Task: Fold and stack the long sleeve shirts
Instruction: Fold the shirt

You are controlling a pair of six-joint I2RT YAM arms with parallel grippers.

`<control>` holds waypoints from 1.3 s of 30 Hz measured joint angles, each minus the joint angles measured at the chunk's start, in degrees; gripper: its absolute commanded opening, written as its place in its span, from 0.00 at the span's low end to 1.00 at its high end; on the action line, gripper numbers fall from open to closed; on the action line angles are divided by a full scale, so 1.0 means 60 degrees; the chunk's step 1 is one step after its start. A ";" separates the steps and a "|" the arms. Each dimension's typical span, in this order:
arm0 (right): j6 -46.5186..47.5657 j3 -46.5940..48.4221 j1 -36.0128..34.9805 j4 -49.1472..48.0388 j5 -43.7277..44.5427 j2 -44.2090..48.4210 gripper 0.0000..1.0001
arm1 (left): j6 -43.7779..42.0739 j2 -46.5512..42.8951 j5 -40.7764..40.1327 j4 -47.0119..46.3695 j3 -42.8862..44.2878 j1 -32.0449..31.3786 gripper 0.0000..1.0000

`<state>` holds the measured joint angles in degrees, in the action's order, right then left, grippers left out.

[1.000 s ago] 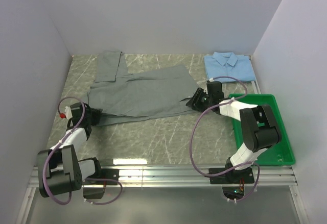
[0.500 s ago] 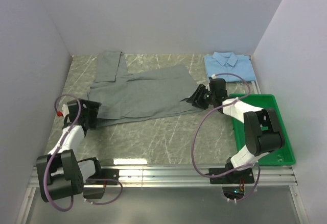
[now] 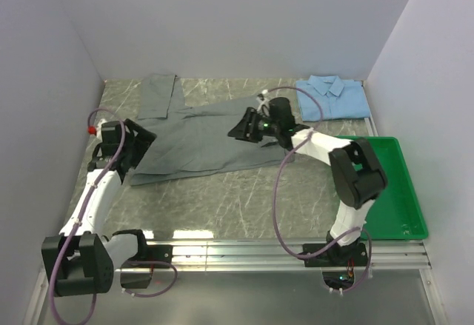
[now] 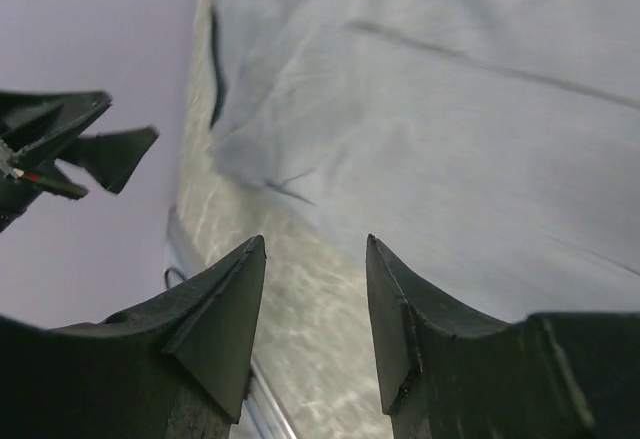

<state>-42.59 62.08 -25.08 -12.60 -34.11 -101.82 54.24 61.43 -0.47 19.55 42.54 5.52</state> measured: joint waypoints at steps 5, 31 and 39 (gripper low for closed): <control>-0.0659 0.0943 -0.0958 -0.0790 -0.0401 -0.1508 0.53 | 0.0011 0.0211 0.0546 -0.0885 -0.0164 -0.0780 0.79; -0.1504 -0.1351 0.2514 -0.2517 -0.0732 -0.2124 0.52 | 0.1818 0.1410 0.1129 -0.4401 -0.3147 0.0798 0.77; -0.0918 -0.1202 0.2667 -0.1749 -0.0503 -0.1158 0.52 | 0.1045 0.1621 0.1129 -0.4266 -0.1202 -0.0488 0.75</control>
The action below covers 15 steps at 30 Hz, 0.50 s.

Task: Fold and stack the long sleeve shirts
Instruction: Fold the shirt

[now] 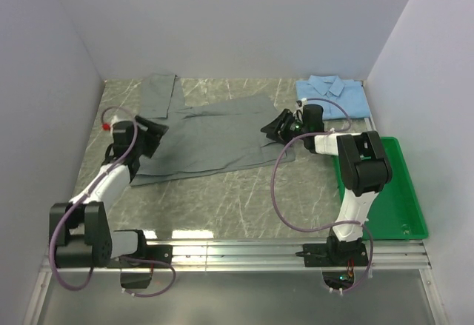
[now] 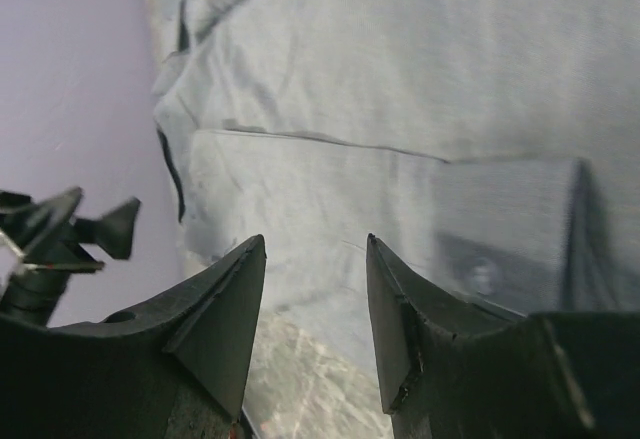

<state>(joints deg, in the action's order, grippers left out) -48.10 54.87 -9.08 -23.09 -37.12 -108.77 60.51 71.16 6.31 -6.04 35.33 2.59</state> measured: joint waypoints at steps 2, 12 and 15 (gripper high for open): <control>-0.0044 0.0157 -0.0022 -0.0040 0.0000 -0.0018 0.52 | -0.0120 0.0499 0.0055 -0.0382 0.0503 -0.0623 0.72; -0.0404 0.0430 -0.0025 -0.0543 0.0044 -0.1093 0.52 | 0.0036 0.4160 0.0656 -0.2087 0.1166 -0.1810 0.50; -0.0404 0.0419 -0.0004 -0.0535 0.0124 -0.1293 0.52 | 0.0025 0.4696 0.0656 -0.2455 0.1300 -0.1854 0.49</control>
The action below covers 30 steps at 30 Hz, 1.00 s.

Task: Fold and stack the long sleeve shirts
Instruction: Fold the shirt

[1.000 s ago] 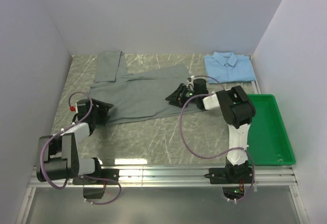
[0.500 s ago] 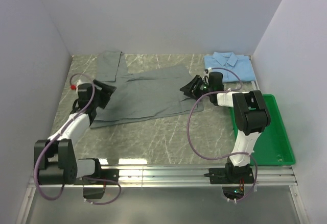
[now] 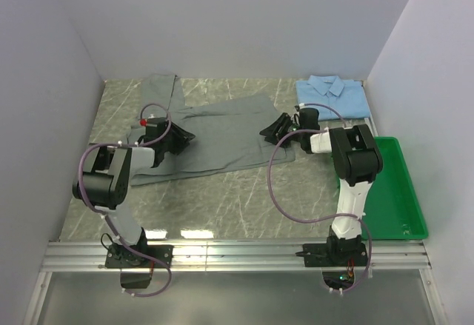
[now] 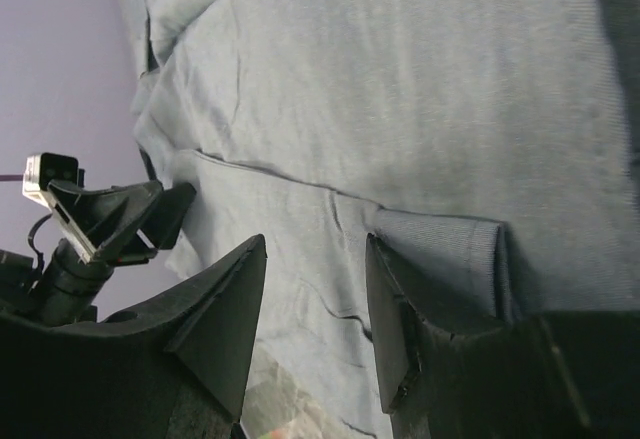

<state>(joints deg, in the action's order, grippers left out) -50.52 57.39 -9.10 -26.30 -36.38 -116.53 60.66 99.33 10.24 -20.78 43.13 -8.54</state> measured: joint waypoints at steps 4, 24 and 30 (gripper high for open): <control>-0.0058 -0.0157 0.0160 -0.0109 0.0044 -0.0007 0.52 | 0.0022 0.0237 -0.0062 -0.0670 -0.0044 0.0280 0.51; 0.0576 -0.0976 0.0455 0.0885 0.0412 0.2397 0.52 | 0.0357 -0.6127 -0.0933 0.1392 -0.2160 0.1661 0.54; 0.0543 -0.1548 0.0364 0.0696 0.0270 0.2612 0.52 | 0.0729 -0.6346 -0.1206 0.2175 -0.3916 0.2102 0.47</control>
<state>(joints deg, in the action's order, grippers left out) -47.27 48.10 -6.92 -22.13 -34.76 -100.86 65.04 61.25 3.01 -7.73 19.64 4.08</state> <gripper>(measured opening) 0.517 0.489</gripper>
